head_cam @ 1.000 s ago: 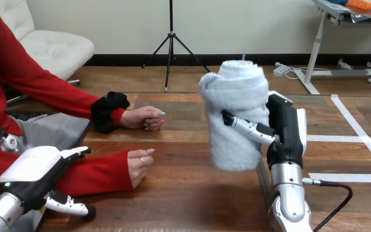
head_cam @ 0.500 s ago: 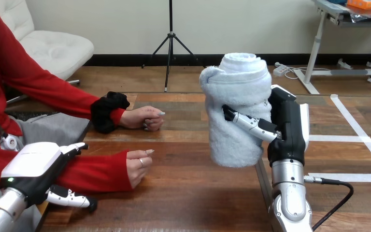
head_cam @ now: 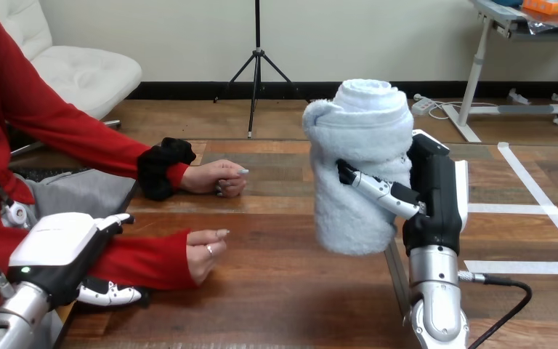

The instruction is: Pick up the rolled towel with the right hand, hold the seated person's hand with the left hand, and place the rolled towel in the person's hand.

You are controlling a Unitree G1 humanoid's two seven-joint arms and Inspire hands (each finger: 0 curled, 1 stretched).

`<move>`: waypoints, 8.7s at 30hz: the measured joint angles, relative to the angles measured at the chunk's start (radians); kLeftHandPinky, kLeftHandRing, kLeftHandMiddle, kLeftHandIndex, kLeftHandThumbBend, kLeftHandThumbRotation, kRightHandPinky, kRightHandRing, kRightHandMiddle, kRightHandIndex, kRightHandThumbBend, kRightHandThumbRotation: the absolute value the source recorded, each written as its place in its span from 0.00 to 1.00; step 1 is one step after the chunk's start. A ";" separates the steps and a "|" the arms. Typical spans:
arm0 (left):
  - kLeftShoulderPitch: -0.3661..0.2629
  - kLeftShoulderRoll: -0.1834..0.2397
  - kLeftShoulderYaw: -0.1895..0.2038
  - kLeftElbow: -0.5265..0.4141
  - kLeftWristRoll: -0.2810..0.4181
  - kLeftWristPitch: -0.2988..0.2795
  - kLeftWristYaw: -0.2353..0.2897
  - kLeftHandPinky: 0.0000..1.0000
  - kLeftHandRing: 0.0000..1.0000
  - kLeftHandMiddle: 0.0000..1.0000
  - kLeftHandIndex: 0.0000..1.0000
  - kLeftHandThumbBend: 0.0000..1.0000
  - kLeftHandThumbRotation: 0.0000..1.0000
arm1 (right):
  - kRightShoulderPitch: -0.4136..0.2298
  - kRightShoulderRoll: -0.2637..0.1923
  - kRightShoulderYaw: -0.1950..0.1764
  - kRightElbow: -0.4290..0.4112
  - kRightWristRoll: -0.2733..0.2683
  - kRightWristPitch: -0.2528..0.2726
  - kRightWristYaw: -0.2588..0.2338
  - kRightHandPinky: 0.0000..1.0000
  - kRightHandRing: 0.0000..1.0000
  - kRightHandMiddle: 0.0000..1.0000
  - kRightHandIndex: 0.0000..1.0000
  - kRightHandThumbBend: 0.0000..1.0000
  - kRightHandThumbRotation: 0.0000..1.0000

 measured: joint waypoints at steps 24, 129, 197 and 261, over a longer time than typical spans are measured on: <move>-0.040 -0.043 -0.055 0.031 -0.004 0.007 0.066 0.53 0.56 0.61 0.67 0.95 0.30 | 0.030 0.013 0.002 -0.094 0.000 0.028 -0.008 0.19 0.23 0.38 0.39 0.76 0.00; 0.048 -0.020 -0.015 -0.295 -0.101 0.002 -0.123 0.33 0.35 0.39 0.41 0.75 0.01 | -0.052 0.028 0.007 0.286 -0.034 0.086 -0.023 0.23 0.27 0.39 0.44 0.79 0.00; 0.066 -0.076 0.033 -0.508 -0.155 0.019 -0.225 0.38 0.39 0.44 0.45 0.80 0.00 | -0.102 0.011 0.021 0.292 -0.097 0.095 -0.068 0.23 0.26 0.39 0.44 0.80 0.00; 0.054 -0.111 0.034 -0.522 -0.155 0.029 -0.254 0.40 0.42 0.47 0.47 0.83 0.00 | 0.021 0.112 0.115 -0.003 -0.077 -0.004 -0.036 0.23 0.28 0.41 0.41 0.82 0.00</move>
